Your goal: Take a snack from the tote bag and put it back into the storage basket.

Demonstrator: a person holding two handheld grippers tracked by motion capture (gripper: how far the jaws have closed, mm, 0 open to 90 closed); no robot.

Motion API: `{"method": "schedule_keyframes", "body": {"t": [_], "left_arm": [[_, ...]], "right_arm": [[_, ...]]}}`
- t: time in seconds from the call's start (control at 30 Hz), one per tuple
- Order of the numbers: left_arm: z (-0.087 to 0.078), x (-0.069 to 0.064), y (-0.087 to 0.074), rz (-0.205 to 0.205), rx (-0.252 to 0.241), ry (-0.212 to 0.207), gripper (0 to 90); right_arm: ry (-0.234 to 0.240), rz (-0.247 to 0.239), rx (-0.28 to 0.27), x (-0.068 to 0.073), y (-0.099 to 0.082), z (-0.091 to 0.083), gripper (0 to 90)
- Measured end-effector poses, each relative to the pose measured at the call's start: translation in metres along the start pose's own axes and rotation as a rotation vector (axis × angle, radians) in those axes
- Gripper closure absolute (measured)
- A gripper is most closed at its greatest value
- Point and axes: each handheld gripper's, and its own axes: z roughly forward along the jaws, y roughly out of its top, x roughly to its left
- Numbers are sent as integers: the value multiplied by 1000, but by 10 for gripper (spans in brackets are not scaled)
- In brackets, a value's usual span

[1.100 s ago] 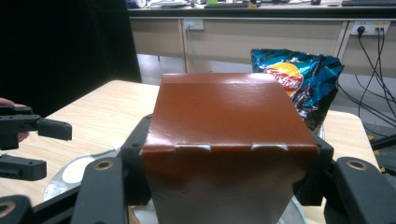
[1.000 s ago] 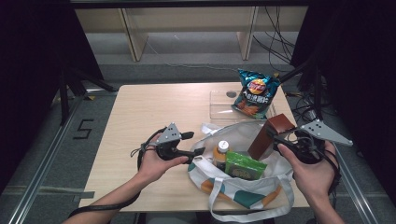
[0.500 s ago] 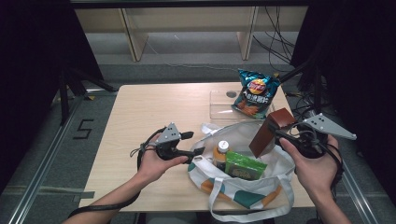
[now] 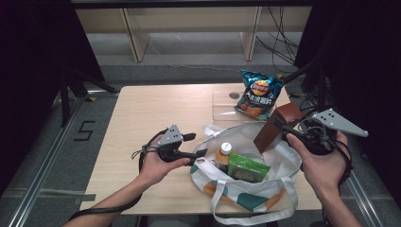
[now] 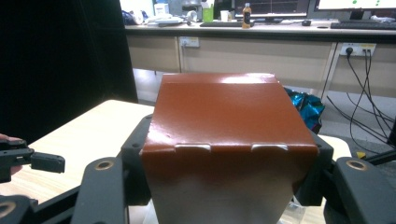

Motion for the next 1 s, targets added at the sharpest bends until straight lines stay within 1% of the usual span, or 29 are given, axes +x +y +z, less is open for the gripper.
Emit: {"method": "schedule_keyframes", "body": {"t": [0.03,0.1,0.17,0.2,0.23,0.3,0.33,0.37,0.5,0.53,0.57,0.6,0.63,0.67,0.7,0.73,0.77,0.8,0.87,0.93,0.97,1.0], "left_arm": [[0,1,0,8,0,-3,273],[0,0,0,7,0,-4,273],[0,0,0,8,0,-4,273],[0,0,0,9,6,4,273],[0,0,0,2,5,6,273],[0,-1,0,-5,5,9,273],[0,0,0,-3,0,0,273],[0,0,0,-3,-1,2,273],[-1,-1,0,-6,4,10,273],[-1,-1,0,-6,4,10,273],[-1,-1,0,-6,4,10,273],[-1,-1,0,-6,4,10,273],[-1,-1,0,-6,4,10,273],[-1,-1,0,-6,4,10,273],[-1,-1,0,-5,4,10,273],[0,0,0,-4,-1,1,273],[0,0,0,-4,-1,2,273],[0,0,0,-3,-1,2,273],[0,0,0,-5,-1,2,273],[0,0,0,-4,3,7,273],[-1,0,0,-4,5,8,273],[0,0,0,-4,5,8,273]], "right_arm": [[-4,5,-6,0,1,-1,393],[-4,22,-8,1,3,-1,393],[-7,13,-20,1,4,-1,393],[-1,6,-26,0,5,0,393],[1,1,-29,-1,6,0,392],[-5,10,-29,0,8,0,392],[-9,15,-28,0,8,0,393],[-11,17,-28,0,9,1,393],[-6,6,-39,-3,12,3,393],[-11,11,-36,-2,13,2,393],[-6,26,-35,-2,14,2,393],[-6,11,-41,-3,14,3,393],[-7,6,-46,-4,15,3,393],[-7,25,-42,-3,15,3,393],[-6,18,-47,-3,16,3,393],[-8,9,-52,-4,17,3,393],[-7,22,-53,-4,17,3,393],[-7,6,-58,-6,19,4,393],[-8,9,-64,-7,20,4,393],[-15,17,-58,-7,21,4,393],[-12,6,-66,-8,22,4,393],[-16,26,-61,-7,22,4,393]]}}
